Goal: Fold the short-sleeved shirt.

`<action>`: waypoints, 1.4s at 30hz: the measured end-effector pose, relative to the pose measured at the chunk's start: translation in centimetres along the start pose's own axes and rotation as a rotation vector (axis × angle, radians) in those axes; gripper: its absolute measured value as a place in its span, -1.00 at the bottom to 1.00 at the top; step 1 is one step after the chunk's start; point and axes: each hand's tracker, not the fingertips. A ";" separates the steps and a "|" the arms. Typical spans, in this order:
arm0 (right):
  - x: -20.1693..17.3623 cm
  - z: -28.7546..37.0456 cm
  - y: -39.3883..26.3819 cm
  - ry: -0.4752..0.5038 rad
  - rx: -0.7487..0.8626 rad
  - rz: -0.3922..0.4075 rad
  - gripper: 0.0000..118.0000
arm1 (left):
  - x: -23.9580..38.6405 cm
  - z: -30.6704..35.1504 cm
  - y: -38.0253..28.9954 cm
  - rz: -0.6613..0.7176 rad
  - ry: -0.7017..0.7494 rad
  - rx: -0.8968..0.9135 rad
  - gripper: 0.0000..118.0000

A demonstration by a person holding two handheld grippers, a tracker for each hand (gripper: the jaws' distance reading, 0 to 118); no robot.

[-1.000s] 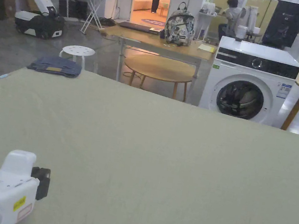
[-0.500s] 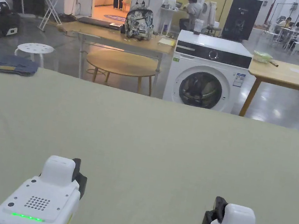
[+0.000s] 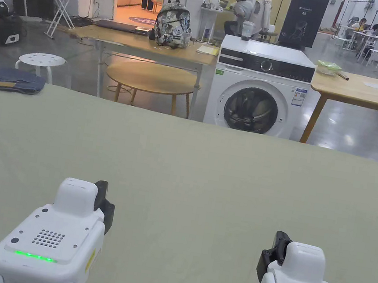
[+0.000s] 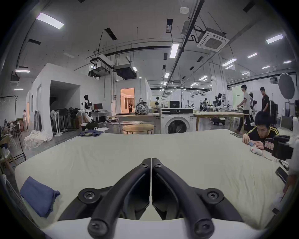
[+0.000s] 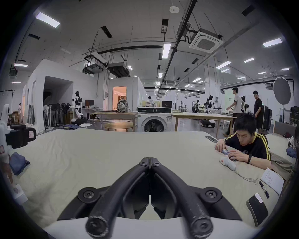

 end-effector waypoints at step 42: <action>-0.7 -1.0 0.6 -0.064 -0.005 0.004 0.45 | -1.7 0.4 0.3 0.073 0.043 0.024 0.25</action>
